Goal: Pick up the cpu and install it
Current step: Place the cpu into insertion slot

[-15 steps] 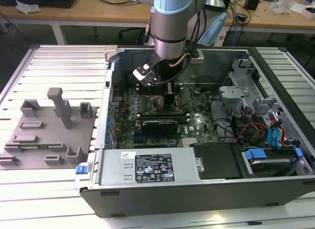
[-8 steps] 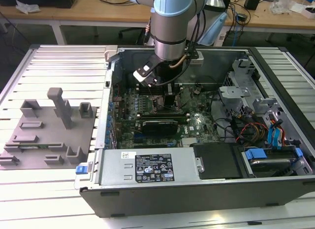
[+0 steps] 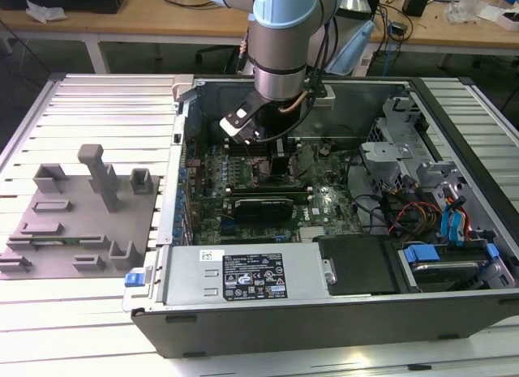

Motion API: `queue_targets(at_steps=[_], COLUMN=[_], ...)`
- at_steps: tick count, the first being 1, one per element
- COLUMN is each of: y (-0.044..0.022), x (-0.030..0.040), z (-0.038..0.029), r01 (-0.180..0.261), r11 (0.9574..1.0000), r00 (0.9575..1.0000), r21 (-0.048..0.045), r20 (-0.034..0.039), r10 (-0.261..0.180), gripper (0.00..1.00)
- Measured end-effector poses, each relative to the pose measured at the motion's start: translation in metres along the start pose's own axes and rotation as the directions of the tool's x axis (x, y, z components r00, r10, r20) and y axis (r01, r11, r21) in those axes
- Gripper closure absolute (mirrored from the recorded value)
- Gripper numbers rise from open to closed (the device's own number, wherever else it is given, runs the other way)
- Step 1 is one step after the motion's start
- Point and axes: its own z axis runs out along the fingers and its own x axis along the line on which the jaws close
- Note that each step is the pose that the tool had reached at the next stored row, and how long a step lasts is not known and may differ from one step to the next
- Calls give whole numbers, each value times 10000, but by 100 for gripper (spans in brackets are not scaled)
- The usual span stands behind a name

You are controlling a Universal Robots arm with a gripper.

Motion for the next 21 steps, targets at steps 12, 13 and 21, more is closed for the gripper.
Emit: queue_targets(at_steps=[12, 13, 21], y=[-1, -2, 0], x=[2, 2, -1], z=[18, 18, -20], r01=[-1, -3, -3], r11=[10000, 10000, 10000], r00=[10000, 10000, 10000], r21=[-3, -2, -2], r20=[-4, -47, -81], r10=[1, 3, 3], gripper=[38, 38, 38])
